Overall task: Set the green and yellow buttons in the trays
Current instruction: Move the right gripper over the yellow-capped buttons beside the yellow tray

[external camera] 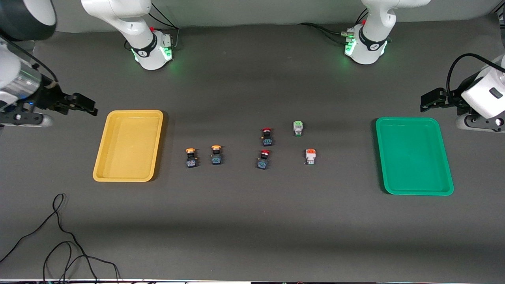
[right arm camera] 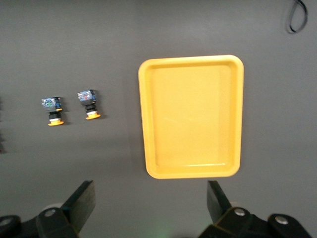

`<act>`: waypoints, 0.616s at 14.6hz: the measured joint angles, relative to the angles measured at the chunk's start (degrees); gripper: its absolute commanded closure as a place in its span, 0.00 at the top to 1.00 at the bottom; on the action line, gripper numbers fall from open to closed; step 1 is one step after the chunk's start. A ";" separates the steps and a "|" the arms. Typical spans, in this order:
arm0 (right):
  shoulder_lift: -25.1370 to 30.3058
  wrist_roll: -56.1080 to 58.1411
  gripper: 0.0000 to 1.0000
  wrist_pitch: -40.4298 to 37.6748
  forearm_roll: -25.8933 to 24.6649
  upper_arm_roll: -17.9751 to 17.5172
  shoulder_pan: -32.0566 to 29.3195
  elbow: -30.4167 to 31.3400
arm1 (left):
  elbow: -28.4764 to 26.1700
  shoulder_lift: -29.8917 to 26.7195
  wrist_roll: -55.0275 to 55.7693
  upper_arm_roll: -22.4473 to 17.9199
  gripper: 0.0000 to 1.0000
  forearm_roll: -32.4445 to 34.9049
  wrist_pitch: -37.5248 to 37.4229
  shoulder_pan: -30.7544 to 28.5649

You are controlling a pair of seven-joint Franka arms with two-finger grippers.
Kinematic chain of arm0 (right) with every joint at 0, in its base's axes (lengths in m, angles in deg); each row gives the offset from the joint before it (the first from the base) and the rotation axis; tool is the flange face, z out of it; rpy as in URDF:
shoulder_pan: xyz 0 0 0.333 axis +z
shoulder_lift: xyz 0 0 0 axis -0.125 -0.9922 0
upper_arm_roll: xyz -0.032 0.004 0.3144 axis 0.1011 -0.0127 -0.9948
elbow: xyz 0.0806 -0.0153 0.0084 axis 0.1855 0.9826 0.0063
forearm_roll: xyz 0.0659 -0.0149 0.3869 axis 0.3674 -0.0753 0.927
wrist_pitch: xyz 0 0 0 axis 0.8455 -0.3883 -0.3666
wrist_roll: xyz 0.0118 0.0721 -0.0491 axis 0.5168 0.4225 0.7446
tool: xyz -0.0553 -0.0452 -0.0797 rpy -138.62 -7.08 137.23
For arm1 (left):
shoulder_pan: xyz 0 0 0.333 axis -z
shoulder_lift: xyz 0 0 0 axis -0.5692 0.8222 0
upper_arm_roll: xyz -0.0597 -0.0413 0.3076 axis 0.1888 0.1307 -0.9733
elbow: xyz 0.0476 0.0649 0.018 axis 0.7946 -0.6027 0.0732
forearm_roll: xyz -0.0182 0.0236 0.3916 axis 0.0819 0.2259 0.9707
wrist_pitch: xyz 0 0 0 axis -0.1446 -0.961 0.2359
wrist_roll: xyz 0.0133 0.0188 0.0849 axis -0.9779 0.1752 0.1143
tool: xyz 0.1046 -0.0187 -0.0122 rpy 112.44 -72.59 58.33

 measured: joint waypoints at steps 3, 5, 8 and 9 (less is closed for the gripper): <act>-2.75 -7.39 1.00 3.73 0.03 -4.68 0.04 -0.13 | -0.03 0.00 0.00 0.00 1.00 0.00 0.00 0.01; -4.62 -11.44 1.00 6.50 0.05 -8.21 0.11 -0.14 | -0.07 0.00 0.00 0.01 1.00 0.00 0.00 0.02; -8.25 -17.99 1.00 10.51 0.06 -13.01 0.28 -0.08 | -0.26 0.00 0.00 0.02 1.00 0.00 0.00 0.05; -9.98 -19.04 1.00 11.65 0.06 -14.13 0.36 -0.01 | -0.41 0.00 0.00 0.04 1.00 0.00 0.00 0.06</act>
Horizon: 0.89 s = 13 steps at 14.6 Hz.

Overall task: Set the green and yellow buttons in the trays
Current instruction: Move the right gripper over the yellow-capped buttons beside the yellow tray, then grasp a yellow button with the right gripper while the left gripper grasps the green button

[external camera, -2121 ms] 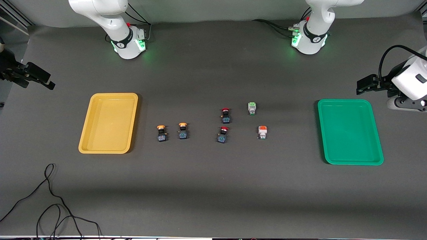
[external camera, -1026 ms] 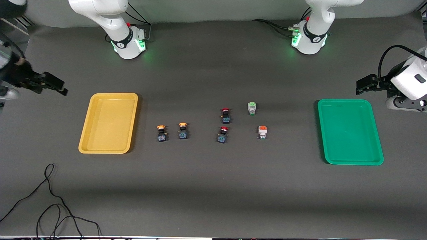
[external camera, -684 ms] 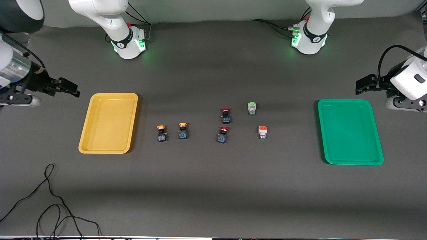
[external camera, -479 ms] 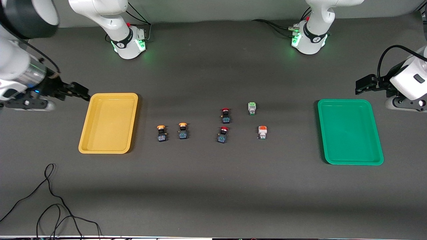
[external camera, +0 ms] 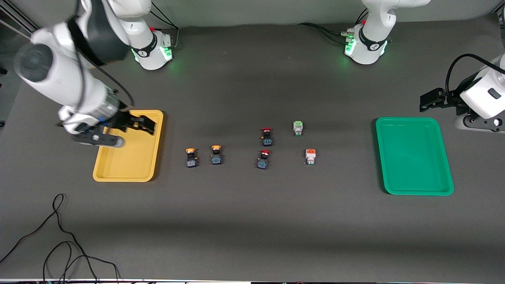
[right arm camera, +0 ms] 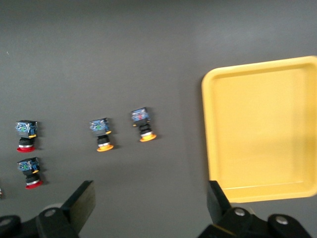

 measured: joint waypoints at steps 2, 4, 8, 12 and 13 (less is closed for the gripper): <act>-4.15 -0.45 1.00 2.30 0.00 -0.95 0.10 0.11 | -0.31 0.00 0.01 0.13 1.00 -0.07 0.16 0.05; -8.77 -0.44 1.00 5.09 -0.14 -1.00 0.24 0.15 | -0.78 0.00 0.50 0.45 1.00 -0.28 0.98 0.47; -17.72 -0.44 1.00 12.75 -4.50 -1.04 0.74 0.20 | -4.60 0.02 10.12 2.58 1.00 -0.58 6.63 5.24; -24.83 -0.45 1.00 21.80 -6.91 -1.02 2.55 1.55 | -10.15 0.12 22.69 4.17 1.00 -0.65 13.72 14.36; -26.06 -0.45 1.00 24.31 -7.99 -0.97 2.77 2.48 | -11.21 0.12 25.45 4.29 1.00 -0.67 15.18 16.77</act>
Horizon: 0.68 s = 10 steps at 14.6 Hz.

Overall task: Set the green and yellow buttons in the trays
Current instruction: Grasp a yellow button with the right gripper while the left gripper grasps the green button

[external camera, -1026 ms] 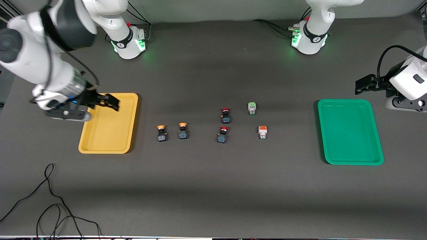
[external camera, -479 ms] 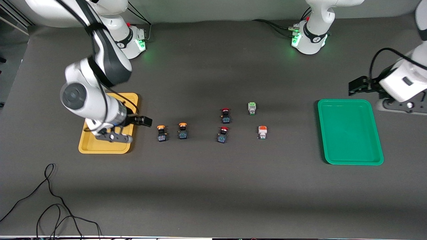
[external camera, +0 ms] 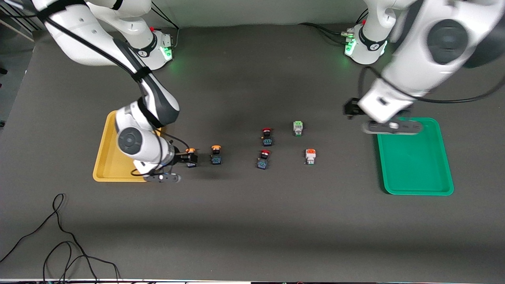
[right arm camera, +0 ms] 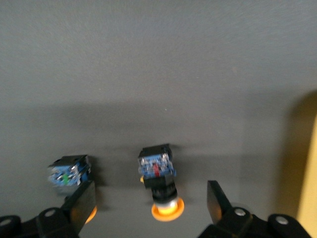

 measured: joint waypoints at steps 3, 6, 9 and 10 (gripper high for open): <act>-2.57 -1.39 0.98 5.74 -3.39 0.30 0.09 2.79 | -1.36 0.01 6.54 0.15 1.00 -0.02 3.25 5.92; -4.50 -4.16 0.13 7.77 -4.39 0.32 0.32 3.55 | -2.03 -0.02 8.37 0.17 1.00 -1.20 4.50 8.71; -4.63 -5.05 0.00 8.21 -4.63 0.31 0.63 3.47 | -7.43 0.04 8.40 0.16 1.00 -1.48 10.98 9.24; -4.47 -5.24 0.00 8.23 -5.19 0.32 0.63 3.37 | -10.12 0.13 8.40 0.17 1.00 -1.51 13.99 9.56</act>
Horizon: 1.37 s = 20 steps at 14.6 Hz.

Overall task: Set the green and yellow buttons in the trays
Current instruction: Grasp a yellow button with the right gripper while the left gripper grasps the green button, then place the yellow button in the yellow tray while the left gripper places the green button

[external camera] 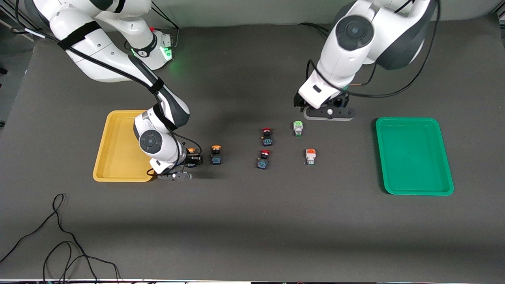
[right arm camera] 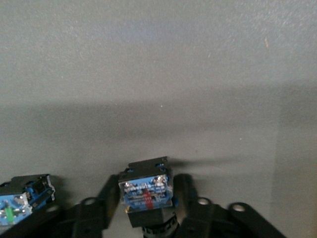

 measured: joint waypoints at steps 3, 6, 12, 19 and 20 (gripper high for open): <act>1.99 -0.42 0.00 -0.91 -0.81 0.00 -0.09 -0.44 | -8.70 0.58 0.00 0.03 1.00 0.00 10.21 0.49; 6.82 -0.68 0.00 -6.47 -0.82 0.03 -0.56 -1.73 | -15.40 3.07 0.00 0.03 1.00 0.11 19.46 1.01; 18.60 8.52 0.00 -22.21 2.50 1.00 -6.32 -4.30 | -16.59 15.90 0.02 0.05 1.00 0.76 31.08 2.97; 19.28 22.22 0.00 -13.70 4.09 8.89 -8.38 5.61 | -16.27 21.32 3.20 0.11 0.16 0.76 32.76 4.76; 19.12 23.26 0.00 -9.94 4.09 9.67 -8.39 8.24 | -16.10 21.20 3.95 0.17 0.12 0.76 32.75 4.87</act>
